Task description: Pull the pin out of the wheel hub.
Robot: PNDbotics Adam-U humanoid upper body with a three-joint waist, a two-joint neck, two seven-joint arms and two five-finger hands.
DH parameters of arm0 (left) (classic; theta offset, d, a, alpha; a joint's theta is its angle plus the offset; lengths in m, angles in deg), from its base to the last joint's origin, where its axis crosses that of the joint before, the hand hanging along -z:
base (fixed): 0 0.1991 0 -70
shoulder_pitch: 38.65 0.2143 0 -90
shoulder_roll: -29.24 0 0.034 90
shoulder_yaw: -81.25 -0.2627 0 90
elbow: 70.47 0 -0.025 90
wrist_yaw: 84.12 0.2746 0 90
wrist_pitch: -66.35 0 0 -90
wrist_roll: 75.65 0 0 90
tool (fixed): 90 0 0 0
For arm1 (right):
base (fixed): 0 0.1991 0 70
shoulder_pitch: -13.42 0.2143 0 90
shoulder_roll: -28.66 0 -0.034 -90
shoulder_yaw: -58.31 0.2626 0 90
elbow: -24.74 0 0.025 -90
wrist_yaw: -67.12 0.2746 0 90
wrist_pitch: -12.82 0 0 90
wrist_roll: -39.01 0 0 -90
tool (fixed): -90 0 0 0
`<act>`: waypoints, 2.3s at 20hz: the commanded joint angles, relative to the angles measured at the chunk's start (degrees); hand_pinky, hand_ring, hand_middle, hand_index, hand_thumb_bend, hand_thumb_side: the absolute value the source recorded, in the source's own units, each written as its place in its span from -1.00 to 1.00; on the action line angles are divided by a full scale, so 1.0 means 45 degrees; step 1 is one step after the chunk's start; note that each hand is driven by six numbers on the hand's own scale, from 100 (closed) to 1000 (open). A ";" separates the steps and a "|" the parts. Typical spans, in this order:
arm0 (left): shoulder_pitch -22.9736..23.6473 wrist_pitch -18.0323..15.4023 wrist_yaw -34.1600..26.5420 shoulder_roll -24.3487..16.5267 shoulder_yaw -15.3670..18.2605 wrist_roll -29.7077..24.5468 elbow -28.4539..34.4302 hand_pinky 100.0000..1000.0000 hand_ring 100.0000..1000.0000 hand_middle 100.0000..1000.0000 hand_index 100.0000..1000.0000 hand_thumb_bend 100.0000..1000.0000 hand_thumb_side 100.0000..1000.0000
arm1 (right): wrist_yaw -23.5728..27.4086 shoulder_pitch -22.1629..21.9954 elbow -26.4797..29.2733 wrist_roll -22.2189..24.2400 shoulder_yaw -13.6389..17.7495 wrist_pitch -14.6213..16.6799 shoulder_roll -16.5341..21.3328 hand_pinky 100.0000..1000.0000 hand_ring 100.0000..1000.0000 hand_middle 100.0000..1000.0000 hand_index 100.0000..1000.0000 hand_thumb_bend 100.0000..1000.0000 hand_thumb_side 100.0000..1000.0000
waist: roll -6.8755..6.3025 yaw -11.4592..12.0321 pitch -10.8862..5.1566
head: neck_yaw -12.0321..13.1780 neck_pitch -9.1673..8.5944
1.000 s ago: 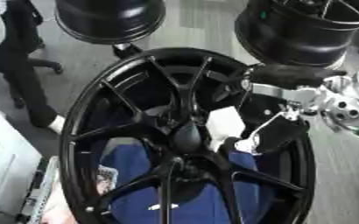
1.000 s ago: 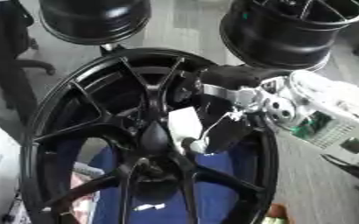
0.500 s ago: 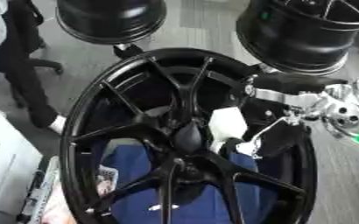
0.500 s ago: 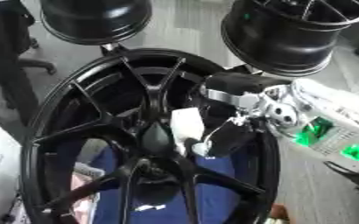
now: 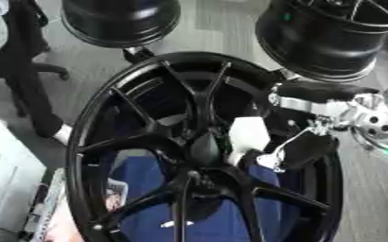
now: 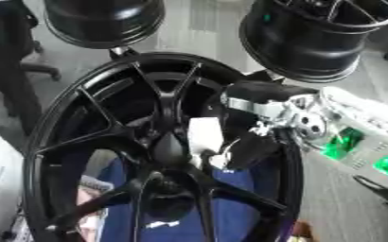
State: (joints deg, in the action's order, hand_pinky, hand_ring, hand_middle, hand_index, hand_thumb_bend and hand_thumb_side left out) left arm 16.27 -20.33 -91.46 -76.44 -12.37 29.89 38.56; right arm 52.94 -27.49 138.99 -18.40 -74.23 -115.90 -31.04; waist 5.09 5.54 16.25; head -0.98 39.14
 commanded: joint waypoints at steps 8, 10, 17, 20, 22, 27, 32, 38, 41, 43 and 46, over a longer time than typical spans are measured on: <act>-0.0109 -0.0009 -0.0014 -0.0158 0.0185 0.0051 0.0143 0.22 0.26 -0.02 0.55 -1.00 0.18 | 0.0354 0.0517 0.0076 0.0009 0.0727 -0.0608 0.0971 0.65 0.33 -0.05 0.02 -0.90 -0.57 | -0.0061 -0.0166 -0.0444 | 0.0066 -0.0110; -0.0083 -0.0013 0.0009 -0.0158 0.0176 0.0031 0.0141 0.22 0.26 -0.02 0.55 -1.00 0.18 | 0.0663 0.0493 0.0076 -0.0008 0.1110 -0.0608 0.1333 0.66 0.32 -0.05 0.02 -0.95 -0.59 | -0.0048 -0.0230 -0.0521 | 0.0081 -0.0112; 0.0073 -0.0038 0.0102 -0.0214 0.0283 0.0114 0.0144 0.22 0.26 -0.02 0.55 -1.00 0.17 | 0.0779 -0.0412 0.0076 -0.1145 0.3216 -0.1292 0.2991 0.66 0.30 -0.07 0.00 -1.00 -0.70 | -0.0111 -0.0540 -0.0670 | 0.0332 -0.0106; 0.0207 -0.0047 0.0149 -0.0335 0.0407 0.0228 0.0115 0.22 0.26 -0.02 0.55 -1.00 0.17 | 0.0229 -0.1212 0.0076 -0.1717 0.4147 -0.1638 0.3826 0.67 0.31 -0.06 0.01 -1.00 -0.74 | -0.0177 -0.0780 -0.0634 | 0.0632 -0.0083; 0.0309 -0.0074 0.0189 -0.0422 0.0531 0.0347 0.0118 0.22 0.26 -0.02 0.55 -1.00 0.16 | -0.0171 -0.1854 0.0076 -0.2119 0.4802 -0.1986 0.4428 0.67 0.32 -0.06 0.02 -1.00 -0.75 | -0.0232 -0.0984 -0.0594 | 0.0887 -0.0102; 0.0639 -0.0130 0.0293 -0.0650 0.0853 0.0688 0.0138 0.22 0.26 -0.02 0.55 -1.00 0.16 | -0.1201 -0.3524 -0.0295 -0.3149 0.6476 -0.2858 0.4883 0.67 0.35 0.00 0.08 -1.00 -0.80 | -0.0417 -0.1476 -0.0517 | 0.1540 -0.0195; 0.0646 -0.0153 0.0325 -0.0698 0.0894 0.0784 0.0163 0.22 0.26 -0.02 0.55 -1.00 0.16 | -0.1149 -0.5121 -0.0755 -0.4091 0.8073 -0.2941 0.4602 0.71 0.59 0.41 0.50 -0.67 -0.70 | -0.0530 -0.1640 -0.0423 | 0.1731 -0.0283; 0.0511 -0.0154 0.0323 -0.0668 0.0833 0.0738 0.0146 0.22 0.27 -0.02 0.55 -1.00 0.16 | -0.1109 -0.6973 -0.0712 -0.3432 0.9851 -0.2943 0.4548 0.85 0.93 0.82 0.83 -0.44 -0.93 | -0.0579 -0.1555 -0.0360 | 0.1492 -0.0261; 0.0482 -0.0149 0.0296 -0.0628 0.0800 0.0708 0.0141 0.22 0.27 -0.02 0.55 -1.00 0.16 | -0.1692 -0.7966 -0.0316 -0.3398 1.0515 -0.2943 0.4364 0.84 0.90 0.79 0.80 -0.47 -0.95 | -0.0589 -0.1473 -0.0369 | 0.1365 -0.0246; 0.0436 -0.0150 0.0280 -0.0587 0.0765 0.0679 0.0147 0.22 0.27 -0.02 0.55 -1.00 0.15 | -0.2040 -0.8576 -0.0023 -0.3630 1.0919 -0.2943 0.4227 0.83 0.87 0.75 0.79 -0.56 -0.99 | -0.0598 -0.1402 -0.0392 | 0.1275 -0.0233; 0.0336 -0.0145 0.0260 -0.0501 0.0671 0.0585 0.0145 0.22 0.27 -0.02 0.55 -1.00 0.15 | -0.2209 -0.9419 0.0064 -0.4169 1.1529 -0.2752 0.4100 0.79 0.79 0.67 0.73 -0.78 -1.00 | -0.0602 -0.1249 -0.0438 | 0.1125 -0.0218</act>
State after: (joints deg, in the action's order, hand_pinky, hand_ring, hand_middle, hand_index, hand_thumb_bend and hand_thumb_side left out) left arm 18.82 -20.90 -90.18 -77.71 -9.52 32.78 38.56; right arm 43.99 -69.94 138.33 -36.65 -24.55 -128.02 -13.95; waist 2.51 0.02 15.45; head 4.46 38.66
